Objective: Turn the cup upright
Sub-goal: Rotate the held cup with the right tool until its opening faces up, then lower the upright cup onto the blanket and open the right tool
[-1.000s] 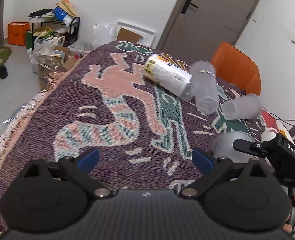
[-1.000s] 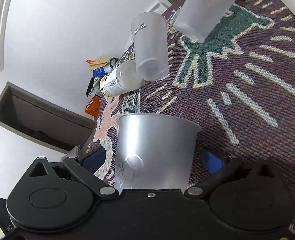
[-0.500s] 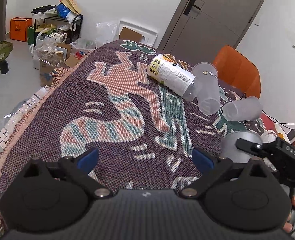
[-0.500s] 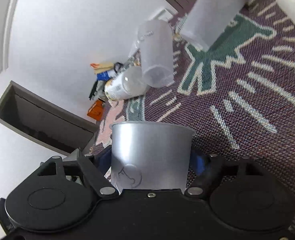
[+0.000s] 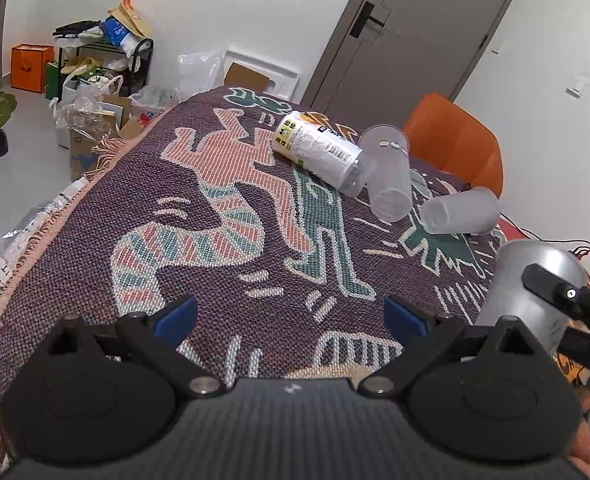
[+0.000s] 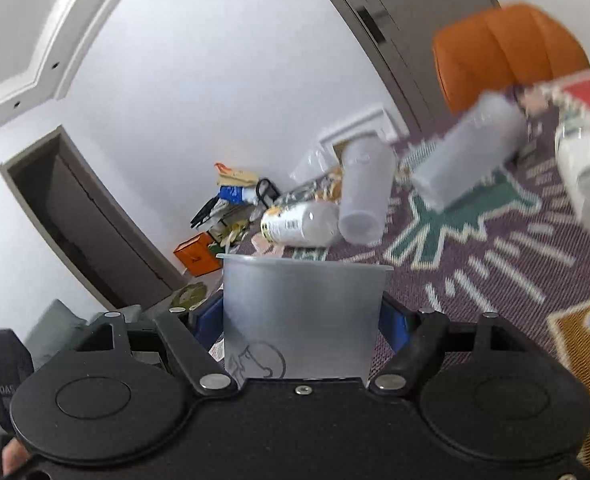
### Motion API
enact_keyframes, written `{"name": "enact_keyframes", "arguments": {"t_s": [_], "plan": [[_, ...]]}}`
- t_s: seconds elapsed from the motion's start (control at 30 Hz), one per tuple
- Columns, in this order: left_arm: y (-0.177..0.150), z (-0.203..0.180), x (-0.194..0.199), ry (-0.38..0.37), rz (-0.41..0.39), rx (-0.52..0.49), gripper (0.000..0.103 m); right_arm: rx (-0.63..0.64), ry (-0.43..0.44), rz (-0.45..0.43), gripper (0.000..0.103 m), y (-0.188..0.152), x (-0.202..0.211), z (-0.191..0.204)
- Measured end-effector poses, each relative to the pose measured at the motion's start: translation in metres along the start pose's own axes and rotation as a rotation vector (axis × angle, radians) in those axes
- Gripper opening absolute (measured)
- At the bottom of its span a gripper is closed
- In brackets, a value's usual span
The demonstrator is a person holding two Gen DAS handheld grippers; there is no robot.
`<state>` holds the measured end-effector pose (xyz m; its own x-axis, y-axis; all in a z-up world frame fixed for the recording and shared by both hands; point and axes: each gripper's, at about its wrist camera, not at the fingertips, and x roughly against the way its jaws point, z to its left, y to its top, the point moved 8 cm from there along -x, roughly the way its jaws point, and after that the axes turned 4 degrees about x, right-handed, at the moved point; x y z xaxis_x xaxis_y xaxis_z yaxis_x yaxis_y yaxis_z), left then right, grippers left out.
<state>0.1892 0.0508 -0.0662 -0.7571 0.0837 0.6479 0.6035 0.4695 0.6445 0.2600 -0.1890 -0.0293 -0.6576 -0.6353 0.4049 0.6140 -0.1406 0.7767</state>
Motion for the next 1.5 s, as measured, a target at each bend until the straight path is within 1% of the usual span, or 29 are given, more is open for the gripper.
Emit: {"name": "enact_keyframes", "arguments": {"t_s": [0.13,0.27,0.4,0.53,0.67,0.77,0.87,0.9,0.93,0.97,1.0,1.07,1.23,1.4,1.5], "plan": [[-0.002,-0.002,0.007,-0.013,-0.016,-0.005,0.099,0.098,-0.039,-0.068,0.074,0.010,0.014,0.012],[-0.002,-0.003,0.013,-0.025,-0.038,-0.014,0.099,0.186,-0.083,-0.112,0.074,0.017,0.016,0.018],[0.000,0.005,0.018,-0.020,-0.054,-0.002,0.099,0.316,-0.167,-0.151,0.074,0.021,0.015,0.030],[0.001,0.013,0.022,-0.010,-0.071,0.008,0.099,0.424,-0.230,-0.169,0.074,0.022,0.009,0.040],[0.002,0.018,0.025,-0.009,-0.081,0.004,0.099,0.456,-0.227,-0.169,0.074,0.021,0.005,0.048],[0.001,0.020,0.026,0.006,-0.087,-0.011,0.099,0.486,-0.247,-0.172,0.074,0.019,0.003,0.053],[-0.001,0.022,0.027,0.027,-0.092,-0.025,0.099,0.490,-0.255,-0.134,0.077,0.011,-0.001,0.055],[-0.002,0.022,0.027,0.029,-0.093,-0.033,0.099,0.483,-0.249,-0.123,0.081,0.009,-0.001,0.056],[-0.002,0.021,0.028,0.031,-0.096,-0.041,0.099,0.472,-0.241,-0.116,0.082,0.008,0.001,0.056],[-0.003,0.021,0.030,0.034,-0.102,-0.049,0.099,0.461,-0.237,-0.114,0.087,0.007,0.003,0.056],[-0.004,0.020,0.032,0.036,-0.111,-0.055,0.099,0.453,-0.233,-0.113,0.094,0.007,0.006,0.056],[-0.005,0.018,0.038,0.039,-0.127,-0.067,0.099,0.438,-0.221,-0.110,0.098,0.007,0.011,0.057],[-0.007,0.010,0.048,0.003,-0.138,-0.070,0.099,0.417,-0.197,-0.083,0.103,0.001,0.020,0.056],[-0.014,-0.002,0.064,0.026,-0.175,-0.132,0.099,0.387,-0.188,-0.067,0.103,-0.006,0.034,0.052],[-0.020,-0.006,0.071,0.021,-0.165,-0.132,0.099,0.362,-0.173,-0.049,0.103,-0.013,0.044,0.048]]}}
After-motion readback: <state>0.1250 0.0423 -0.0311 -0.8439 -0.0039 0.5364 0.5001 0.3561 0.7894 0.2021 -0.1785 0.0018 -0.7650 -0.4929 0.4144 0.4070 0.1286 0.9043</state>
